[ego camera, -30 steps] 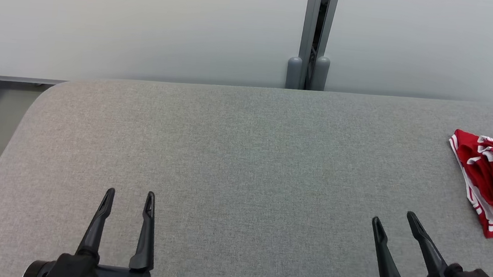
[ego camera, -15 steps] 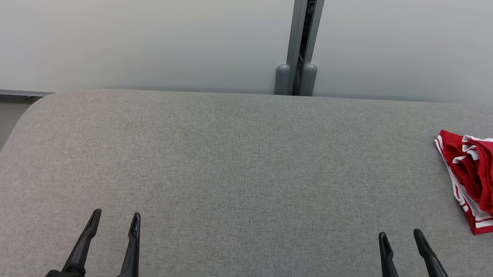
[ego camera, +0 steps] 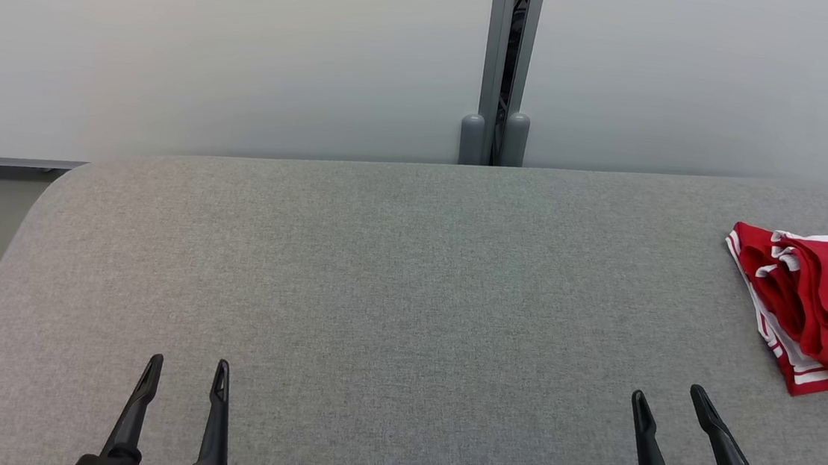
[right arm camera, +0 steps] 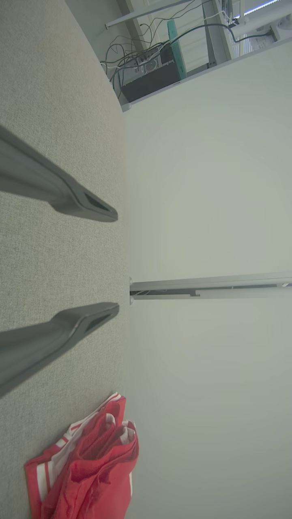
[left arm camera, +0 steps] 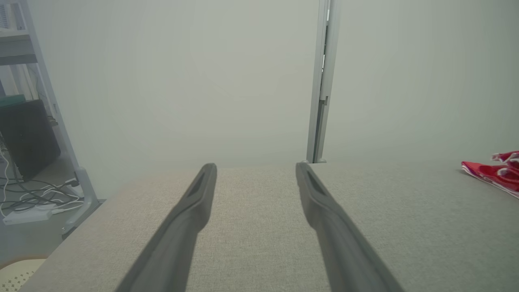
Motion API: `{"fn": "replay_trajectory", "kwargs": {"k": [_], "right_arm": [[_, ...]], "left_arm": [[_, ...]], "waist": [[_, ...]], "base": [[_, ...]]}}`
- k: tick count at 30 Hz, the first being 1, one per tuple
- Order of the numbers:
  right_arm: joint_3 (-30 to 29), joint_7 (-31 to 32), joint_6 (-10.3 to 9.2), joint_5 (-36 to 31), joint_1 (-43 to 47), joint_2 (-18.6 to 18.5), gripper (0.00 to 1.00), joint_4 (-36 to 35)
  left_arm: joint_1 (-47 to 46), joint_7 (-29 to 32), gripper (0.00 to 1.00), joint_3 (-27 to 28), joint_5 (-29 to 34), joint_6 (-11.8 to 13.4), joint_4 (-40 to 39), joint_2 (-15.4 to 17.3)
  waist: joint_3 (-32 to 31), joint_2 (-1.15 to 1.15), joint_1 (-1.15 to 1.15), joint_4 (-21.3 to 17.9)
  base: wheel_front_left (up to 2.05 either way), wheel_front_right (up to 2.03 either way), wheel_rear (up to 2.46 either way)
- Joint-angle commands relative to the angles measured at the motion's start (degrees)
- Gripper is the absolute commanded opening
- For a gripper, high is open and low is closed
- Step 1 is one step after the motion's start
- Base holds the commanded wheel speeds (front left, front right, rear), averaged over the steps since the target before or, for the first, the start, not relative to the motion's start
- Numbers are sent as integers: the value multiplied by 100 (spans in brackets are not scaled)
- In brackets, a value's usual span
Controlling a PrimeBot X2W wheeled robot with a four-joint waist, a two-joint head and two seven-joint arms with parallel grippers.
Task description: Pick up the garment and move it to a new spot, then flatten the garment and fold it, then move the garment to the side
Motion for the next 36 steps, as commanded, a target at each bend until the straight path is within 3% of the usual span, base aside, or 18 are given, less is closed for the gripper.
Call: {"fn": "replay_trajectory", "kwargs": {"k": [1,5,6,10,21,36], "right_arm": [[-3,-30,-2,-14,-53,-3,100,14],[-14,-30,-2,9,-45,2,100,40],[-5,0,0,-6,-2,2,0,14],[-8,31,0,97,57,9,0,155],[-278,370,0,1532,-177,-111,0,328],[-600,747,0,2904,-418,-185,0,506]], "left_arm": [[-38,-21,100,17,22,7,10,15],[-22,-21,100,17,20,-6,29,15],[-1,1,0,0,-2,-2,25,0],[23,26,0,-38,-109,-7,167,-17],[-447,244,0,-79,-1552,-175,567,2],[-928,465,0,-113,-2971,-354,962,7]], "waist": [[-3,0,0,2],[-21,0,0,0],[-22,0,0,0],[-21,0,0,-2],[6,0,0,-10],[38,0,0,-20]], "base": [[0,0,0],[0,0,0],[0,0,0],[0,0,0],[0,0,0],[0,0,0]]}}
